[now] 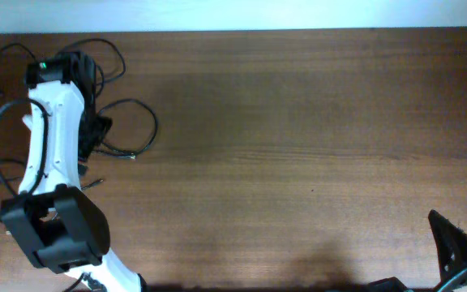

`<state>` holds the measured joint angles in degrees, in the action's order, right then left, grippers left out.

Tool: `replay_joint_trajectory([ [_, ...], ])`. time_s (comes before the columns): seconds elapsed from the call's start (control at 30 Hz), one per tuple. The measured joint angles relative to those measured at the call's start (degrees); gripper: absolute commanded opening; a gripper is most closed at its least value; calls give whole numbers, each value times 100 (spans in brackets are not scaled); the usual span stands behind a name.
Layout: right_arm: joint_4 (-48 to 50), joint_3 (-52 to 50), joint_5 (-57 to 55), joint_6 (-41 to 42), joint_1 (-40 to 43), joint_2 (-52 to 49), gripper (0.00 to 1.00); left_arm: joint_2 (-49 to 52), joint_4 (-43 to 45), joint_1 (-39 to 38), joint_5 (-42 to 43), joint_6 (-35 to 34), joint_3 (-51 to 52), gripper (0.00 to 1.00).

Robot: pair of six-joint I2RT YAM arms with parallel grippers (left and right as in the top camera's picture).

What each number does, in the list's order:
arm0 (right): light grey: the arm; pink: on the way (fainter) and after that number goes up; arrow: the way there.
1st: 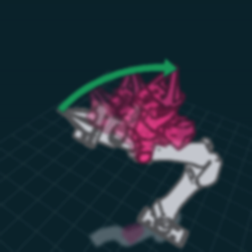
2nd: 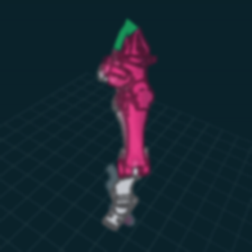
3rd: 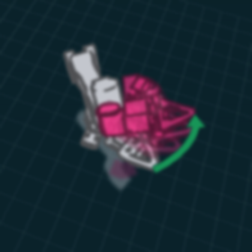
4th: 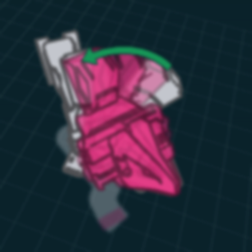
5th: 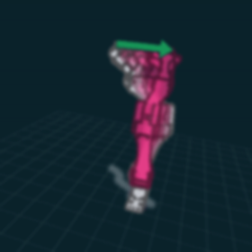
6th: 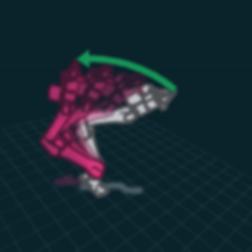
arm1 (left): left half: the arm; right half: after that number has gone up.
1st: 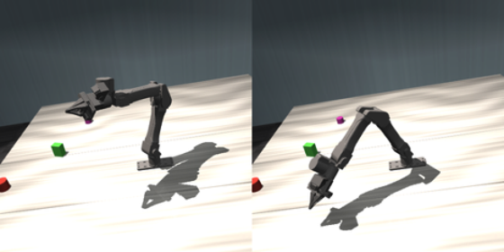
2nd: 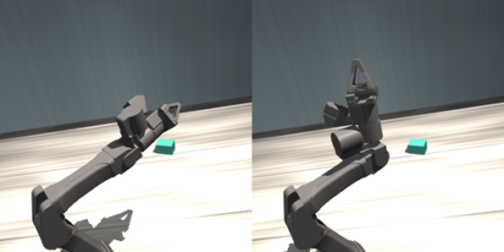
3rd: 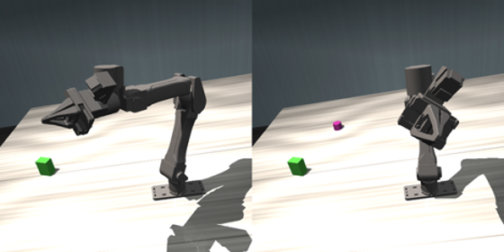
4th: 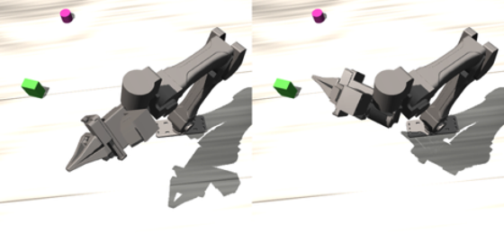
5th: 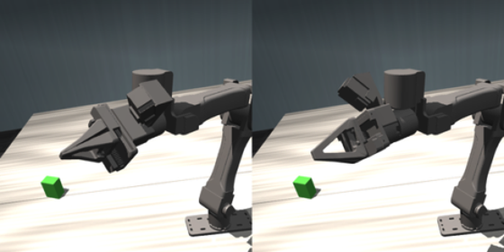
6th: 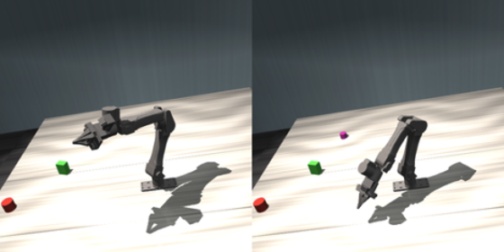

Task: Untangle cables

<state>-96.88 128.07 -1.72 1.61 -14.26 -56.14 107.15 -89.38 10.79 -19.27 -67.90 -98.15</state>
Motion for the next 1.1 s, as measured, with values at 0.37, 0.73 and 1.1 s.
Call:
replay_joint_trajectory([
  [0.37,-9,-4,0,-7,0,0,99,35,3598,1047,-238,-651,3230,45],
  [0.73,-7,-4,0,-7,0,0,99,-50,6367,1073,437,1823,3821,0],
  [1.1,-7,-4,0,-7,0,2,99,-1073,4275,1062,1829,3814,2052,99],
])
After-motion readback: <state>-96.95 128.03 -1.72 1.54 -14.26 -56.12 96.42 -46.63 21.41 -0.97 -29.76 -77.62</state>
